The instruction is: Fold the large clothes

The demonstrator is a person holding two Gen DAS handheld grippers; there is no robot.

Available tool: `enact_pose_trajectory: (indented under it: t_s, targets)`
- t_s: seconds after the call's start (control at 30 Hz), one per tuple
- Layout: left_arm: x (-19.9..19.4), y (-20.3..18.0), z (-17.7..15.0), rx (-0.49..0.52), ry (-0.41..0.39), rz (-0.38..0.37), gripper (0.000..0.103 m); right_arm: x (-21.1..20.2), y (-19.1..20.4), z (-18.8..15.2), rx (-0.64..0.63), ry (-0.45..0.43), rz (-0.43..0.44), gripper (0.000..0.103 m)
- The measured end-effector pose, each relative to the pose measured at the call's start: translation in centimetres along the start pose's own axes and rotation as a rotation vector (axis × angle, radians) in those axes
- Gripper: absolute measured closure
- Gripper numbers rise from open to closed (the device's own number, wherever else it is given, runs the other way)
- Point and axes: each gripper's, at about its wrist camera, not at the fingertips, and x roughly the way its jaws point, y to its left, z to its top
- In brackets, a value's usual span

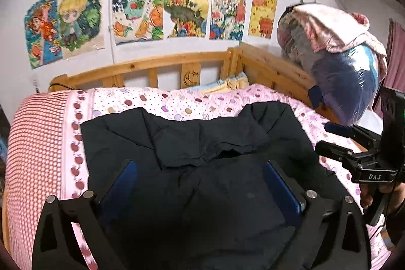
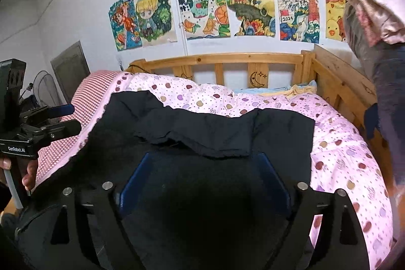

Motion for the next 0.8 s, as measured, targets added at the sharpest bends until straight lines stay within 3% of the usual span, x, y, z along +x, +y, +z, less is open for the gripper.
enact_pose_trajectory:
  t_s: [0.4,0.8]
  targets:
    - [-9.7,-3.2,-3.1,0.046,-0.100,0.020,0.000,-8.8,2.7,-2.6,-0.024,-0.080,-0.004,0.015]
    - [-16.7,-5.4,-6.9,0.085,-0.149,0.047,0.000,-16.4,6.5,-6.6,-0.070,-0.125,-0.014,0.010]
